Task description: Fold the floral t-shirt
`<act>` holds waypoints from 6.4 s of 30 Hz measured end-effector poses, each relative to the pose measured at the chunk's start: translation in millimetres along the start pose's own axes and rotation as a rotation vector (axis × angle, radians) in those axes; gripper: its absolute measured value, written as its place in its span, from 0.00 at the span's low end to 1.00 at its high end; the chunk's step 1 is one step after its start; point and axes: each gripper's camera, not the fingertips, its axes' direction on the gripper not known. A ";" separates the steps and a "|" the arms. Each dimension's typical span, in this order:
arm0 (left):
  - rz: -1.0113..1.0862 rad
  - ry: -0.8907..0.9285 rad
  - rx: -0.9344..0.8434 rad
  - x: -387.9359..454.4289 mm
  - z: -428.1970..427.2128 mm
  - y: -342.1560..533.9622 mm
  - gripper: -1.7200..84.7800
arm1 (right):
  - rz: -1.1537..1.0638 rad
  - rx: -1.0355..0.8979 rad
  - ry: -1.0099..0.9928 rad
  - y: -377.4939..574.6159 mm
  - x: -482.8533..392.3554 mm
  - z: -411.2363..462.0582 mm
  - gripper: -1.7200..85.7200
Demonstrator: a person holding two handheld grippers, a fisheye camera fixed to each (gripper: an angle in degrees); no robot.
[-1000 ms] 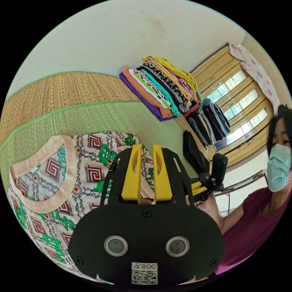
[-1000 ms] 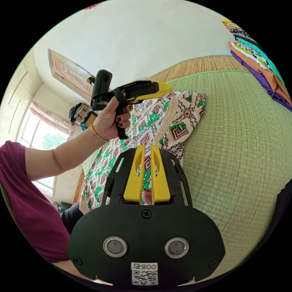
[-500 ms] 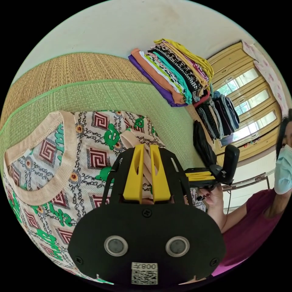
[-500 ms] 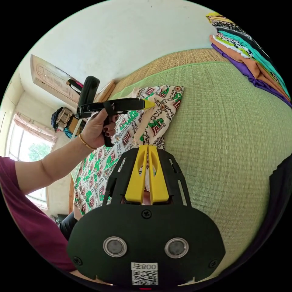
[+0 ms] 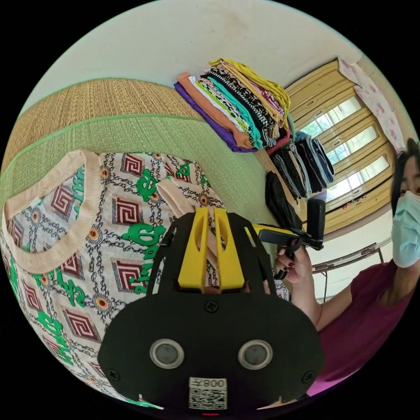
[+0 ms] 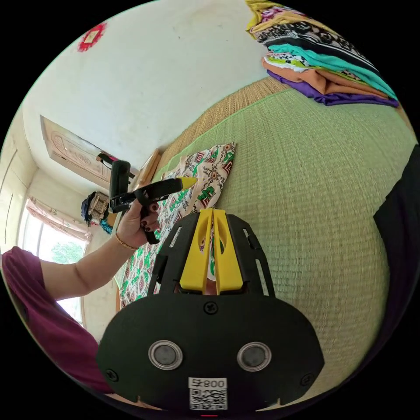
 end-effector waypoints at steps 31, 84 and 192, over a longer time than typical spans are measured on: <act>-0.829 -0.149 0.666 -108.5 -533.5 436.0 0.10 | -0.413 -0.348 -0.216 -72.7 -296.1 213.1 0.09; -0.243 -0.413 0.241 137.5 -473.9 275.1 0.06 | -0.266 -0.525 -0.260 -168.4 -330.5 378.7 0.06; -0.832 0.090 0.275 391.7 -622.8 671.7 0.10 | 0.204 -0.384 0.122 232.1 -117.0 -214.8 0.06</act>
